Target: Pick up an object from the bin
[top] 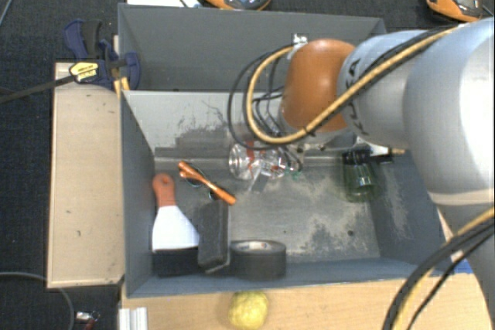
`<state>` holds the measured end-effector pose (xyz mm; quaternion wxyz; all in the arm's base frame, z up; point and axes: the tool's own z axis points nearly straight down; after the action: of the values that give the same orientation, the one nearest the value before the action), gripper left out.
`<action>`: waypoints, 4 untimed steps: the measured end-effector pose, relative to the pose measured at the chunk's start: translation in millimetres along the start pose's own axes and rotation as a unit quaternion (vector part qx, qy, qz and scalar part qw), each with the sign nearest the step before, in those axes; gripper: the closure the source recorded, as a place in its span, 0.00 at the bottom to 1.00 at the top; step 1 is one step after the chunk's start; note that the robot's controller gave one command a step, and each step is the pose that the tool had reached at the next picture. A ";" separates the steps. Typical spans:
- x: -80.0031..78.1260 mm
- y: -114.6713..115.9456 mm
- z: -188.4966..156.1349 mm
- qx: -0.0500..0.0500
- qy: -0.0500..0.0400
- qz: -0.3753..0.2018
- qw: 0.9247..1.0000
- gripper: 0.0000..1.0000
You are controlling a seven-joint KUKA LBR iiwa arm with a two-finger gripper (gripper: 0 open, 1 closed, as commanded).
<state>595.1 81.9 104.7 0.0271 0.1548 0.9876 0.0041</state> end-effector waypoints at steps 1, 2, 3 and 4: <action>-4.6 -15.8 2.1 0.000 0.005 0.004 1.000 0.00; -10.2 -15.2 19.8 -0.009 -0.012 0.042 0.999 1.00; -10.3 -15.2 19.8 -0.009 -0.012 0.042 0.999 1.00; -13.1 -14.1 -26.4 -0.010 -0.013 0.040 0.999 1.00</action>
Offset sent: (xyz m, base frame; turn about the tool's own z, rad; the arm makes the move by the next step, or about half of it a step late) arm -0.0034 -0.0211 -0.0347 0.0882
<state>601.9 64.4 131.5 0.0413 0.1939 0.9801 0.0128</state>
